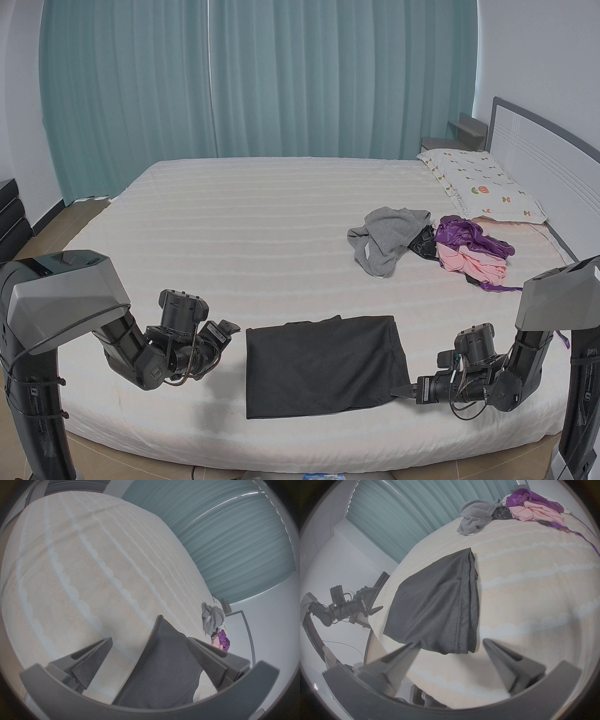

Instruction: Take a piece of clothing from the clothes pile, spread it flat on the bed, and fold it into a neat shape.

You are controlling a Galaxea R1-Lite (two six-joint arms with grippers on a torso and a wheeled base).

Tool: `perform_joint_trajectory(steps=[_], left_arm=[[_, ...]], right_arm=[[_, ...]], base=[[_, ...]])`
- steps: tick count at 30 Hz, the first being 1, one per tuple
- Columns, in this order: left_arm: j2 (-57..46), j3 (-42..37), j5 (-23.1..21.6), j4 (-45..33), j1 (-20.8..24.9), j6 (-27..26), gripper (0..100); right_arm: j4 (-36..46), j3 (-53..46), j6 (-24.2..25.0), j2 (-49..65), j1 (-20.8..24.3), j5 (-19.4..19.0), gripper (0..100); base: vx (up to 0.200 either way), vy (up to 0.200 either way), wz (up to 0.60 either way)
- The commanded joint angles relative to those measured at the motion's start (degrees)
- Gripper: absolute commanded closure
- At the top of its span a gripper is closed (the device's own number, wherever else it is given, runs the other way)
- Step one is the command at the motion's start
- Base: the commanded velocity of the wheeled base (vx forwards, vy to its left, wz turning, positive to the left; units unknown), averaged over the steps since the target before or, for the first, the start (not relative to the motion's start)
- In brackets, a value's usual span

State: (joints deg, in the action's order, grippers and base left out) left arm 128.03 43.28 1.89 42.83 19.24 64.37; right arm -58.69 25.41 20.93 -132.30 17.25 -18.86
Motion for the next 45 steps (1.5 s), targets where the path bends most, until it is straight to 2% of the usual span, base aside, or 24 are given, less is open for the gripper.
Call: perform_joint_trajectory(steps=[1, 20, 21, 26, 29, 31, 34, 36, 39, 45], left_arm=[[0.29, 0.05, 0.04, -0.02, 0.01, -0.12, 0], [0.29, -0.12, 0.04, -0.02, 0.01, -0.21, 0], [0.29, -0.12, 0.04, -0.02, 0.01, -0.21, 0], [0.29, -0.21, 0.04, -0.02, 0.01, -0.21, 0], [0.21, -0.21, 0.04, -0.02, 0.01, -0.12, 0], [0.21, -0.21, 0.04, -0.02, 0.01, -0.12, 0], [0.21, -0.3, 0.04, -0.02, 0.01, -0.12, 0], [0.21, -0.3, 0.04, -0.02, 0.01, -0.03, 0], [0.03, -0.39, -0.04, -0.02, 0.01, 0.15, 0], [0.12, -0.39, 0.04, 0.07, 0.01, 0.06, 0]], right_arm=[[-0.11, -0.18, -1.16, -1.64, 0.42, 0.49, 100], [-3.01, -3.52, -1.86, -0.15, -1.25, 1.02, 100], [-2.93, -3.61, -1.95, -0.06, -1.25, 1.02, 0], [-3.45, -2.73, -0.54, 2.05, -2.04, 0.67, 0], [-2.57, 1.49, 2.36, 3.37, -2.22, 1.1, 0], [-0.64, 6.41, 4.73, 3.28, -2.31, 1.54, 0], [5.25, 13.71, 5.52, 2.4, -2.48, 2.51, 0], [9.29, 20.74, 8.34, -0.15, -2.31, 3.48, 0], [11.58, 29.0, 12.56, -4.98, -2.13, 3.83, 0], [13.86, 37.26, 15.46, -10.52, -2.75, 3.83, 0]], base=[[0.0, 0.0, 0.0], [0.0, 0.0, 0.0], [0.0, 0.0, 0.0], [0.0, 0.0, 0.0], [0.0, 0.0, 0.0], [0.0, 0.0, 0.0], [0.0, 0.0, 0.0], [0.0, 0.0, 0.0], [0.0, 0.0, 0.0], [0.0, 0.0, 0.0]])
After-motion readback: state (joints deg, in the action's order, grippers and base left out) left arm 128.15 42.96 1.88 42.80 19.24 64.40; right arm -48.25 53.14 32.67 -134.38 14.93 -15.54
